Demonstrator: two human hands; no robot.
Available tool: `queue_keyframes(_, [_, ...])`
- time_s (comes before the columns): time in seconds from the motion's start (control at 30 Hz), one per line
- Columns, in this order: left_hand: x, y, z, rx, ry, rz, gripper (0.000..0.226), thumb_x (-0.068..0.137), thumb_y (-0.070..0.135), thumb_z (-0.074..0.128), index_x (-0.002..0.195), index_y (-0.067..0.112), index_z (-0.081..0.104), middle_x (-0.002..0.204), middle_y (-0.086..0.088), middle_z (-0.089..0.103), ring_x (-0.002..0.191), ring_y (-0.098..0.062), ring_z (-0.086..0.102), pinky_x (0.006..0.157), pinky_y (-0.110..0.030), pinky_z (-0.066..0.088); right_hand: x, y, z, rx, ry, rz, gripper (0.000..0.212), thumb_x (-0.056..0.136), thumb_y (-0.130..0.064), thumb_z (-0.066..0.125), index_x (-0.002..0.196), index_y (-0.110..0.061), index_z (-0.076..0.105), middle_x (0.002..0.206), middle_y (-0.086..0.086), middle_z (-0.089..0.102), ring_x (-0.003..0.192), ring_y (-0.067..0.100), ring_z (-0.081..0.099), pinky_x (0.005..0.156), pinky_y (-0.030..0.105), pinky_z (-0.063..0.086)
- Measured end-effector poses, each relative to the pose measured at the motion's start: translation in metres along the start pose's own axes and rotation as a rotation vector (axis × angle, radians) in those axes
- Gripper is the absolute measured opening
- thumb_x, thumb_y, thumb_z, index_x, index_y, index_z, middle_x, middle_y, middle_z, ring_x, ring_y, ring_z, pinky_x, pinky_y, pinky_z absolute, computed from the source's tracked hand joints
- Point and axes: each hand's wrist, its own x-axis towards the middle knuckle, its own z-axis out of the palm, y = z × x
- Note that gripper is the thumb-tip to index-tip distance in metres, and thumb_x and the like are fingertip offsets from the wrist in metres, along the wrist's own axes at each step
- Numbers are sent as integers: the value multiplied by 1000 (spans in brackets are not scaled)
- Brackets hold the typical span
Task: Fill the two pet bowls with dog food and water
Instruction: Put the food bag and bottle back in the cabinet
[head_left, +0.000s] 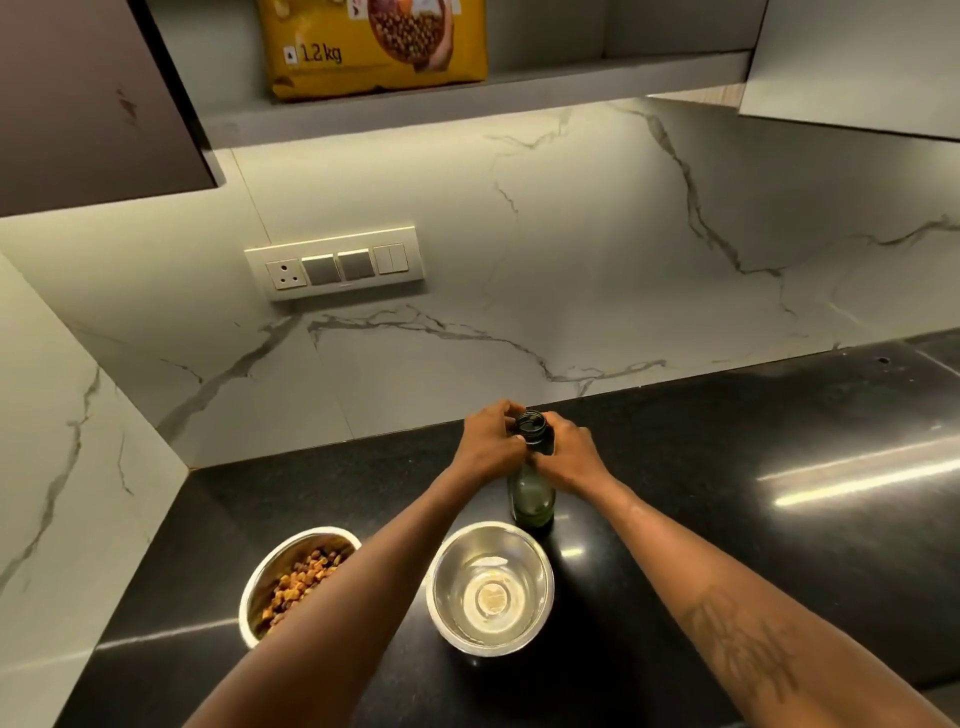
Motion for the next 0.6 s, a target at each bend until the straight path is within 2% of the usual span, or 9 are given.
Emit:
queue_keyframes(0.13, [-4, -1, -15, -57, -6, 45, 58, 87, -9, 68, 140, 11, 55, 129, -19, 70, 123, -29, 67, 90, -24, 54, -8, -10, -4, 10, 72, -49, 47, 80, -34, 81, 123, -23, 67, 111, 0, 76, 101, 18, 71, 87, 33, 57])
queue_keyframes(0.3, [-14, 19, -44, -140, 57, 169, 55, 91, 15, 78, 141, 15, 56, 129, -15, 71, 119, -25, 69, 98, -33, 58, -13, -51, -40, 92, 222, -185, 51, 82, -37, 84, 127, -18, 67, 116, 1, 75, 101, 10, 67, 89, 27, 56])
queue_keyframes(0.43, [-33, 48, -76, -354, 68, 258, 47, 91, 20, 78, 134, 13, 60, 125, -14, 73, 116, -24, 72, 100, -40, 59, -17, -94, -83, 113, 330, -311, 51, 82, -36, 81, 128, -18, 68, 118, 0, 76, 102, 15, 70, 91, 38, 59])
queue_keyframes(0.53, [-48, 77, -98, -398, 120, 347, 62, 82, 25, 87, 137, 15, 58, 125, -10, 74, 115, -20, 73, 98, -42, 61, -19, -132, -115, 116, 417, -372, 52, 82, -38, 83, 128, -21, 68, 116, -2, 77, 99, 13, 71, 89, 34, 59])
queue_keyframes(0.6, [-59, 99, -109, -310, 217, 412, 71, 79, 29, 90, 141, 20, 55, 129, -5, 73, 118, -16, 70, 95, -39, 62, -25, -156, -134, 138, 445, -421, 55, 83, -41, 82, 132, -21, 66, 118, -1, 76, 99, 13, 72, 89, 35, 59])
